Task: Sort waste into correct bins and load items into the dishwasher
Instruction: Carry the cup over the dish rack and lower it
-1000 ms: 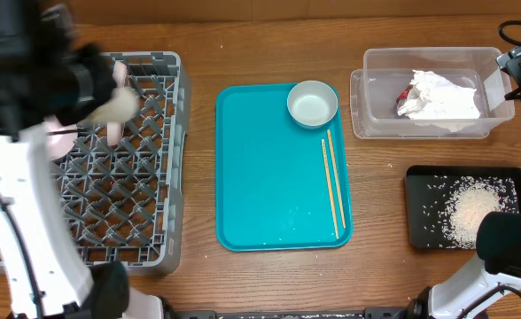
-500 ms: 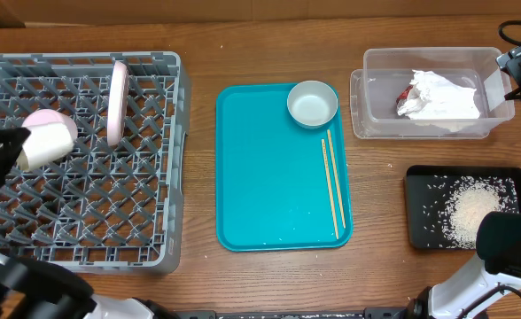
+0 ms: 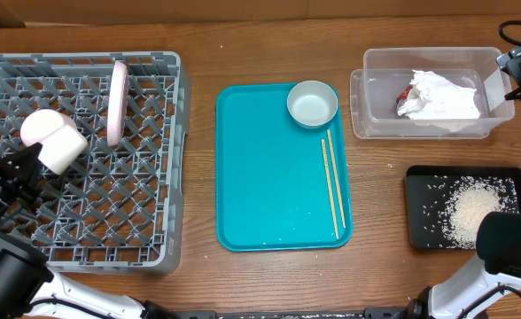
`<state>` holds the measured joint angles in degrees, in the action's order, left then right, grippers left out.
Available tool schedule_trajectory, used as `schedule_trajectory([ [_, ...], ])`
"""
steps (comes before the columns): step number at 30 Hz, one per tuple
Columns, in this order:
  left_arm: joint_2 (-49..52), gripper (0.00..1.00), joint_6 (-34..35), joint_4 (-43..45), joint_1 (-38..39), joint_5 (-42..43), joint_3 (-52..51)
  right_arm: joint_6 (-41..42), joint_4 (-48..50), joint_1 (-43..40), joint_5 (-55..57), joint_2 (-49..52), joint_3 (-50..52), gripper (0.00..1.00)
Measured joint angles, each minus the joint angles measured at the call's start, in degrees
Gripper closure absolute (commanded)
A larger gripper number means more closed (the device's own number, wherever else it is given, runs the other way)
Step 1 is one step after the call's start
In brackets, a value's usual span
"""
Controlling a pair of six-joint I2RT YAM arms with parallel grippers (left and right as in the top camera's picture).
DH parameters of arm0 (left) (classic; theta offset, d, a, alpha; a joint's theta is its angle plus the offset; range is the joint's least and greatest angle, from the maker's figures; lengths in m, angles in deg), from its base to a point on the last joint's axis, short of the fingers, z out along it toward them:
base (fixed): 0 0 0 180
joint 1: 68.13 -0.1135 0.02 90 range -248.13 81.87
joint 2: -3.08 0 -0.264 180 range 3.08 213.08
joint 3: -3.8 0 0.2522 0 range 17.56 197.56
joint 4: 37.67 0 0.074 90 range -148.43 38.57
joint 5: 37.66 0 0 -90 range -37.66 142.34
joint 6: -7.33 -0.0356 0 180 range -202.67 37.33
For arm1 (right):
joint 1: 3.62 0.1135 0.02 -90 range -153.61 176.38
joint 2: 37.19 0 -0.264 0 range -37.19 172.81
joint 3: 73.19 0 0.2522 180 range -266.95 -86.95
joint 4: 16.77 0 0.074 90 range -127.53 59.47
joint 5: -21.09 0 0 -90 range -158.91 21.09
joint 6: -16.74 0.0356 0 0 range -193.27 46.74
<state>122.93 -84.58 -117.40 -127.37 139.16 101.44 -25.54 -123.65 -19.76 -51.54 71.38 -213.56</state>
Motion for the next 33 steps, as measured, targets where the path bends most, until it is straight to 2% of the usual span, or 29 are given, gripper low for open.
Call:
schedule_trajectory([
  [11, 0.7, 0.96, 0.0, 0.2, -0.1, -3.9, -0.1, 0.0, 0.0, 0.0, 0.0, 0.0, 0.0, 0.0],
  [26, 0.7, 0.96, -0.5, -4.8, -6.1, -7.8, -0.1, 0.0, 0.0, 0.0, 0.0, 0.0, 0.0, 0.0],
  [33, 0.7, 0.86, -1.4, -9.0, -6.4, -11.1, 0.9, 0.0, 0.0, 0.0, 0.0, 0.0, 0.0, 0.0],
])
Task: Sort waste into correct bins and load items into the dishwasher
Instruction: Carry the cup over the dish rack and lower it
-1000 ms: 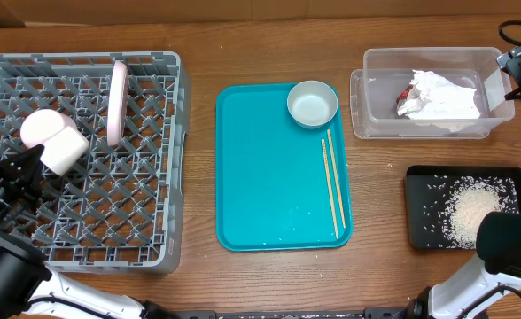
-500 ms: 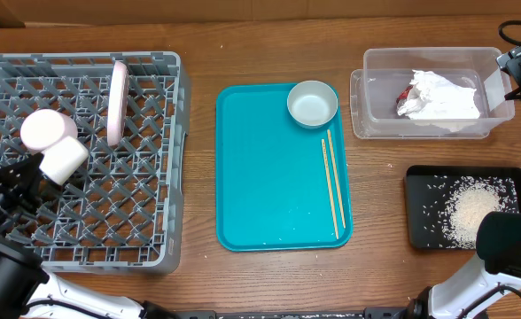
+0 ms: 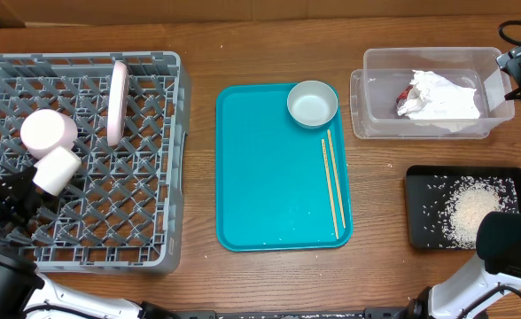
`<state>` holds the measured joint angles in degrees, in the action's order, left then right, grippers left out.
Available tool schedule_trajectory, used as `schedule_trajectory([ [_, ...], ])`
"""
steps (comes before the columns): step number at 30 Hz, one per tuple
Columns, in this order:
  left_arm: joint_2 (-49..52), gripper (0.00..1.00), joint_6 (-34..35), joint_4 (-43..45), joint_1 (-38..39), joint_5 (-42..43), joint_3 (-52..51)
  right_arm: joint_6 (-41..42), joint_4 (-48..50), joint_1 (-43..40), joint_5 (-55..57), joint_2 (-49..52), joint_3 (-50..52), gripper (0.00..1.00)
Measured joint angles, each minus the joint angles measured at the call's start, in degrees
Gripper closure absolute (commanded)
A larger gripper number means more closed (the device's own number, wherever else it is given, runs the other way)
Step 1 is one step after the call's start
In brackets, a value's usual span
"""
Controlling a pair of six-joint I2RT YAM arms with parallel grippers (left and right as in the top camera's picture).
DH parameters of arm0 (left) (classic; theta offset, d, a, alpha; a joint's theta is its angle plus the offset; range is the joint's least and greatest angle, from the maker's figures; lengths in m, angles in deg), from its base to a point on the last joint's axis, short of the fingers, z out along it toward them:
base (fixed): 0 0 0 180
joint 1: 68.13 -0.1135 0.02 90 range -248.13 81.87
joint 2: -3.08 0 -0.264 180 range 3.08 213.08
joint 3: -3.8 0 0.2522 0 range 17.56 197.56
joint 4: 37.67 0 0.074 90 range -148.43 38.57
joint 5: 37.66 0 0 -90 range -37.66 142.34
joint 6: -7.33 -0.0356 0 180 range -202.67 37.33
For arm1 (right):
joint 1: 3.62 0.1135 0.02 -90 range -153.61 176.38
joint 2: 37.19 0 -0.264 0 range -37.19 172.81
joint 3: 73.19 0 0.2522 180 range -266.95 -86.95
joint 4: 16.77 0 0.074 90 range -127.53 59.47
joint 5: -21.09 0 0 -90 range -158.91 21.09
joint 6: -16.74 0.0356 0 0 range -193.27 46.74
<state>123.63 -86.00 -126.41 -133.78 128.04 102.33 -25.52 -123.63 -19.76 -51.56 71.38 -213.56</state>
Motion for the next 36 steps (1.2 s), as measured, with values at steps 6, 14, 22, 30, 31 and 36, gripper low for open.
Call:
schedule_trajectory([
  [6, 0.0, 0.74, 0.0, -2.8, -0.3, -10.0, 5.8, 0.0, 0.0, 0.0, 0.0, 0.0, 0.0, 0.0],
  [14, 0.0, 0.72, 1.9, -4.4, -0.3, -19.3, 11.6, 0.0, 0.0, 0.0, 0.0, 0.0, 0.0, 0.0],
  [22, -0.1, 0.73, 2.3, -10.6, -0.3, -22.2, 18.4, 0.0, 0.0, 0.0, 0.0, 0.0, 0.0, 0.0],
  [30, -3.2, 0.96, 4.4, -15.0, 0.3, -26.9, 27.6, 0.0, 0.0, 0.0, 0.0, 0.0, 0.0, 0.0],
  [31, -4.1, 0.96, 4.6, -15.2, 0.8, -27.6, 28.2, 0.0, 0.0, 0.0, 0.0, 0.0, 0.0, 0.0],
  [36, -8.3, 0.96, 5.0, -14.8, 9.4, -34.3, 28.7, 0.0, -0.1, 0.0, 0.0, 0.0, 0.0, 0.0],
])
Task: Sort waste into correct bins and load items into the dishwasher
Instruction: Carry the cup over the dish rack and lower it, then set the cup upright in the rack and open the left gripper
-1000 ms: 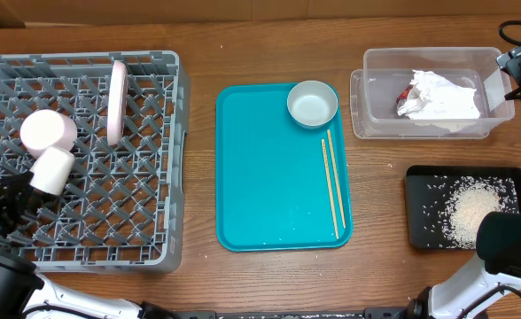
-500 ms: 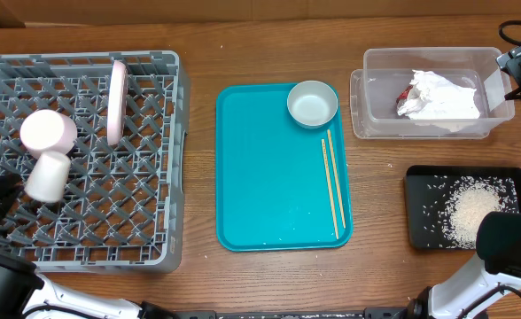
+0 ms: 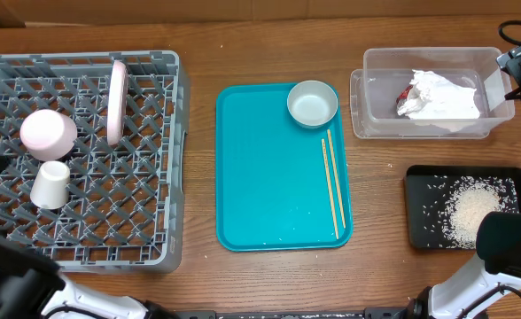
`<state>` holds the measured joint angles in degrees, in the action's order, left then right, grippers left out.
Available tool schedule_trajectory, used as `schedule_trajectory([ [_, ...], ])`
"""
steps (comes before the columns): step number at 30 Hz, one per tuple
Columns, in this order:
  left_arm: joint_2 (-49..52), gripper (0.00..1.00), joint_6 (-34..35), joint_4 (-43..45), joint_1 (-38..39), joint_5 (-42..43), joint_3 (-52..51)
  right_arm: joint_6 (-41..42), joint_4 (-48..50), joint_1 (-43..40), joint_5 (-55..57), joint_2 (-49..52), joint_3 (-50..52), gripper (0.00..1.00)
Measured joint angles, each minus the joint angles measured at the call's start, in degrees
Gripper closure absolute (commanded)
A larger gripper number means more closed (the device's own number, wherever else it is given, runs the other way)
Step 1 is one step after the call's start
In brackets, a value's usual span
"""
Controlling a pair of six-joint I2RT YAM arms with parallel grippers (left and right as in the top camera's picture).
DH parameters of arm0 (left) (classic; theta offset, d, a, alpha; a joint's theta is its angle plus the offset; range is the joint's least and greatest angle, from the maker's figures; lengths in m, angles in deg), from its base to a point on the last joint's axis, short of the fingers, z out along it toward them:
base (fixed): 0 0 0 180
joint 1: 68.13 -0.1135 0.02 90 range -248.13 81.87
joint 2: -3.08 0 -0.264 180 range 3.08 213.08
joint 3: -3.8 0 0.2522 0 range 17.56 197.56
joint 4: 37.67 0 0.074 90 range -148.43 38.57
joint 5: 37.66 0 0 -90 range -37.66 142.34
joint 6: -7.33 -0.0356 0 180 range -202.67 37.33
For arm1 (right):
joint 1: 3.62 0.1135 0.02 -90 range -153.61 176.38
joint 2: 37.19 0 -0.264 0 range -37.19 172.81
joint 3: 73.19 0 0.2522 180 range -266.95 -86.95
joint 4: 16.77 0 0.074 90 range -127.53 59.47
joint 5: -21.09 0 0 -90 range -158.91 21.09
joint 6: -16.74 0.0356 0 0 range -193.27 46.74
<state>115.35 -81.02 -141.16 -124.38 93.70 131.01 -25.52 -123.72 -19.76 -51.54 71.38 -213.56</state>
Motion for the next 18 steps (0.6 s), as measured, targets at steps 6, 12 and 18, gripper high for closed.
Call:
schedule_trajectory([
  [6, -0.1, 0.96, 6.6, 3.8, 13.3, -15.4, 0.1, 0.0, 0.0, 0.0, 0.0, 0.0, 0.0, 0.0],
  [12, 1.0, 0.96, 11.2, 4.7, 17.3, -25.6, 0.1, 0.0, 0.0, 0.0, 0.0, 0.0, 0.0, 0.0],
  [18, 3.3, 0.96, 13.5, 4.7, 17.4, -31.0, 0.1, 0.0, 0.0, 0.0, 0.0, 0.0, 0.0, 0.0],
])
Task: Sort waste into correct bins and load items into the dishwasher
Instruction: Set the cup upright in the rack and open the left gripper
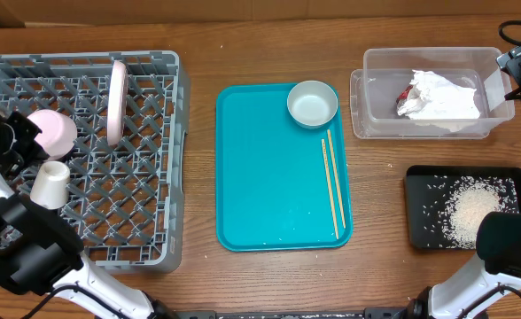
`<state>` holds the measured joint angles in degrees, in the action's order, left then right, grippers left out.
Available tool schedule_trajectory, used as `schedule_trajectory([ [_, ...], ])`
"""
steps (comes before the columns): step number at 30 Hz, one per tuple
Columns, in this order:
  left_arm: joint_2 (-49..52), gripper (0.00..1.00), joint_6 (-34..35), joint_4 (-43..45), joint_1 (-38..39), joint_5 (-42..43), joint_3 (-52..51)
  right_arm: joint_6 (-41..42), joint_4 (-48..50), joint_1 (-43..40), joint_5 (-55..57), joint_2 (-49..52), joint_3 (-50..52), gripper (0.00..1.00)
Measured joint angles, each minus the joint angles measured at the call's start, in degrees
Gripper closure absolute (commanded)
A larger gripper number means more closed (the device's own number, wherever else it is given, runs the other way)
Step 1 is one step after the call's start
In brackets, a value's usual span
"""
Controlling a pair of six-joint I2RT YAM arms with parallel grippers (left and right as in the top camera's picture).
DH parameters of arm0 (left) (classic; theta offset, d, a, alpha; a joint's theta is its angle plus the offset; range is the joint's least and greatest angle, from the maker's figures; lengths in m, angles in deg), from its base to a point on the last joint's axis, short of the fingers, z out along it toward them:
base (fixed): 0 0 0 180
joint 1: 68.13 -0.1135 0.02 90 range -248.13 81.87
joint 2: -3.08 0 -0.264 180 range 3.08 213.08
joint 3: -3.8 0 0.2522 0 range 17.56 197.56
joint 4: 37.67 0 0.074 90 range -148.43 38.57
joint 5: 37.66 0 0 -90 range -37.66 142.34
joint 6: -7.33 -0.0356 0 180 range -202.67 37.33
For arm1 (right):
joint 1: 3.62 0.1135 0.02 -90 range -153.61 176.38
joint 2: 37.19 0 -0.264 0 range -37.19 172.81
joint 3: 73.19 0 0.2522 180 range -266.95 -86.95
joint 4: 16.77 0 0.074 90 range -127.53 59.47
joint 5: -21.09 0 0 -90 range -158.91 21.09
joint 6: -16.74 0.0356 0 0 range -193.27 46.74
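The grey dish rack [145, 221] holds an upright pink plate [117, 102], a pink cup [55, 131] on its side and a white cup [50, 183] standing mouth down. My left gripper [14, 135] hovers at the rack's left edge, right beside the pink cup, and its fingers look open and empty. On the teal tray [269, 177] are a white bowl [312, 104] and two chopsticks [332, 182]. My right gripper [517, 66] is a dark shape at the far right edge by the clear bin; its jaws do not show.
A clear plastic bin [376, 97] at the back right holds crumpled paper waste [442, 96]. In front of it sits a black tray [420, 221] with spilled rice [471, 213]. My left arm crosses the rack's front left corner.
My left gripper was almost out of view at the left edge; it is now over the rack's left side next to the pink cup. The white cup has not moved.
My left gripper held the white cup over the rack beside the pink cup. Then the cup was lower and nearer the front, still held. Then it stood mouth down in the rack, with the gripper drawn back to the left edge. Now the gripper is beside the pink cup.
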<state>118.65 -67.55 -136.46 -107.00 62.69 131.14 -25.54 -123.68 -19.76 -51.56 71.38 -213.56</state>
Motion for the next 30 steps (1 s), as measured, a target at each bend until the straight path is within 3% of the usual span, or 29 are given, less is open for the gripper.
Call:
schedule_trajectory([
  [19, 5.6, 0.96, 0.1, -0.4, -0.3, -3.7, -1.6, 0.0, 0.0, 0.0, 0.0, 0.0, 0.0, 0.0],
  [30, 5.5, 0.96, 5.8, -7.3, -6.2, -10.2, 1.9, 0.0, 0.0, 0.0, 0.0, 0.0, 0.0, 0.0],
])
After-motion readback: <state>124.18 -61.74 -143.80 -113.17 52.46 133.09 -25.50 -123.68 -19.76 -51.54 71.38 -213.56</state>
